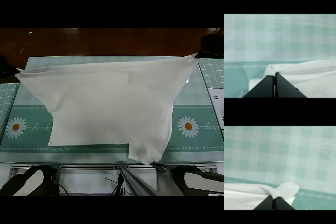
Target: Fold the shirts.
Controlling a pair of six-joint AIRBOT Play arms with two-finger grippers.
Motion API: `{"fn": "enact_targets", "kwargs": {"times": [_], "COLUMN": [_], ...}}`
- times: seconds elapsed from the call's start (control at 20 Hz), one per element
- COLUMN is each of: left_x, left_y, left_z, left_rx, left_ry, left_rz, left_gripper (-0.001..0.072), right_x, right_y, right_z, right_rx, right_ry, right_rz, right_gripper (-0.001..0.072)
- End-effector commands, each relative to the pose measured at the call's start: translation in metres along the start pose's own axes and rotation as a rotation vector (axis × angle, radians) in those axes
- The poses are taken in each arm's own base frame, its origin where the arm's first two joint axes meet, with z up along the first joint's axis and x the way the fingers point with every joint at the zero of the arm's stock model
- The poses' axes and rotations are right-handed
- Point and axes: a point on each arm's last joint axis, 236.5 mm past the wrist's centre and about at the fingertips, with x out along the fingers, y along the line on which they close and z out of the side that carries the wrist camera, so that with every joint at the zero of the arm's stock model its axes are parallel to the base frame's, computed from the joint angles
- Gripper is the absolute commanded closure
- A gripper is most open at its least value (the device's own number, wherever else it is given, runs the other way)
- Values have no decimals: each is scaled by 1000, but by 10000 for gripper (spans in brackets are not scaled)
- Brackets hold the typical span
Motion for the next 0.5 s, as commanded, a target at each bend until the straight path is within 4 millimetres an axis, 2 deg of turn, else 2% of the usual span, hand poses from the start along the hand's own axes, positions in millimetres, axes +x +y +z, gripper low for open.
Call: {"fn": "enact_targets", "kwargs": {"times": [0.0,0.15,0.25,0.35,0.45], "left_x": [85,141,169,193,219], "left_y": [10,7,7,12,21], "left_z": [29,39,48,49,31], "left_rx": [-17,0,47,41,24], "left_ry": [-26,-37,-71,-79,-10], "left_rz": [-45,-50,-41,-29,-28], "left_gripper": [691,691,691,691,691], "right_x": [84,121,145,168,193], "right_y": [-7,-11,-18,-23,-27], "right_z": [44,73,79,74,60], "right_rx": [16,57,85,101,134], "right_ry": [-66,-152,-167,-138,-74], "right_rz": [3,23,20,14,15], "right_gripper": [686,686,686,686,686]}}
